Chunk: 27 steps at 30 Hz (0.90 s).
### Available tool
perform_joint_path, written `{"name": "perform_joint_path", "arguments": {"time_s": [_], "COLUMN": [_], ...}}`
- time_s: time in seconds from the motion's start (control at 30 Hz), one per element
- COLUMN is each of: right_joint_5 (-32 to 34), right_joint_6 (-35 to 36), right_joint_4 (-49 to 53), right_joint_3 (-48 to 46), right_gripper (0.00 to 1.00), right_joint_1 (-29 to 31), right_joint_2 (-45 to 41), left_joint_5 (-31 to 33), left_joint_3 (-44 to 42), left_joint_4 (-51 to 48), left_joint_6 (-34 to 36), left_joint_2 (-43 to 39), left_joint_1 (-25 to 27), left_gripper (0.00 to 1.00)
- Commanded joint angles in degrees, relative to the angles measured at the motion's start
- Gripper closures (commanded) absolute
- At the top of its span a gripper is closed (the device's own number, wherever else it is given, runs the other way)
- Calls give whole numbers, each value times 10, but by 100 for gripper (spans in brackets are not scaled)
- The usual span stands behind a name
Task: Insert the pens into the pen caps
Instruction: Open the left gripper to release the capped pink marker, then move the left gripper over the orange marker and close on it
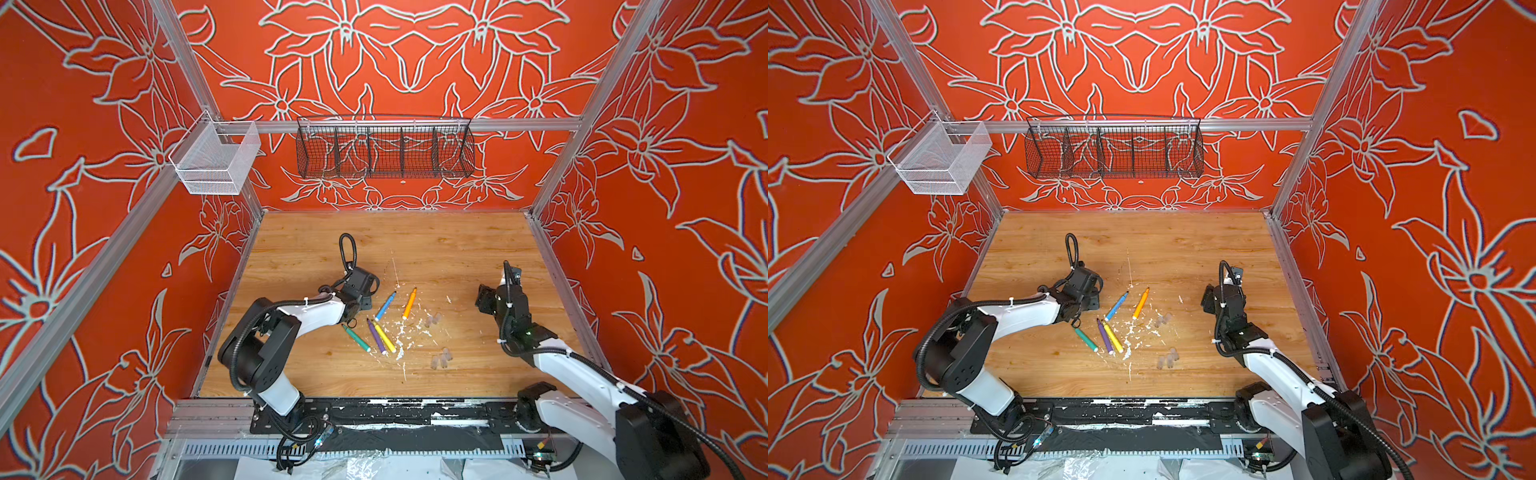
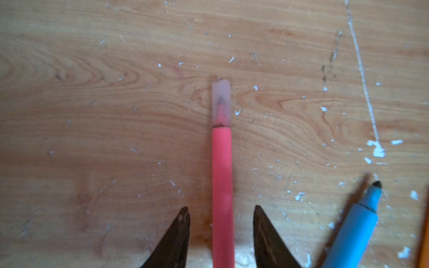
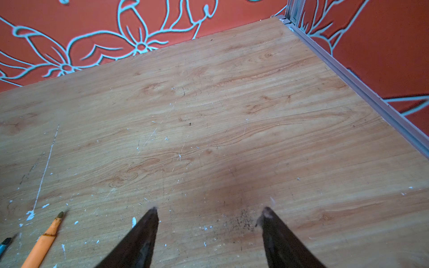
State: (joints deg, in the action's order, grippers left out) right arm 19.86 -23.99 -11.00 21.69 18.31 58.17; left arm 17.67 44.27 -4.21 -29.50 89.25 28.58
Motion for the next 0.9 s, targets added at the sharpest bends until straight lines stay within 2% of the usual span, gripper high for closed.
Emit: {"name": "perform_joint_path", "arguments": {"time_s": [0.0, 0.2, 0.37, 0.5, 0.87], "right_joint_5": [-5, -3, -5, -4, -7], "right_joint_6": [9, 7, 9, 8, 9], "right_joint_4": [-2, 1, 3, 0, -2], "right_joint_3": [9, 14, 15, 15, 10], "right_gripper": [29, 29, 29, 28, 28], "right_joint_1": [-1, -1, -1, -1, -1], "right_joint_2": [2, 11, 12, 13, 5], "left_joint_5": [-18, -52, -80, -81, -97], "left_joint_3": [-30, -48, -42, -13, 103], "left_joint_4": [22, 22, 28, 32, -2], "left_joint_6": [9, 74, 83, 80, 65], "left_joint_2": [-66, -163, -162, -111, 65], "left_joint_1": [9, 78, 149, 186, 188], "left_gripper": [48, 46, 46, 46, 48]}}
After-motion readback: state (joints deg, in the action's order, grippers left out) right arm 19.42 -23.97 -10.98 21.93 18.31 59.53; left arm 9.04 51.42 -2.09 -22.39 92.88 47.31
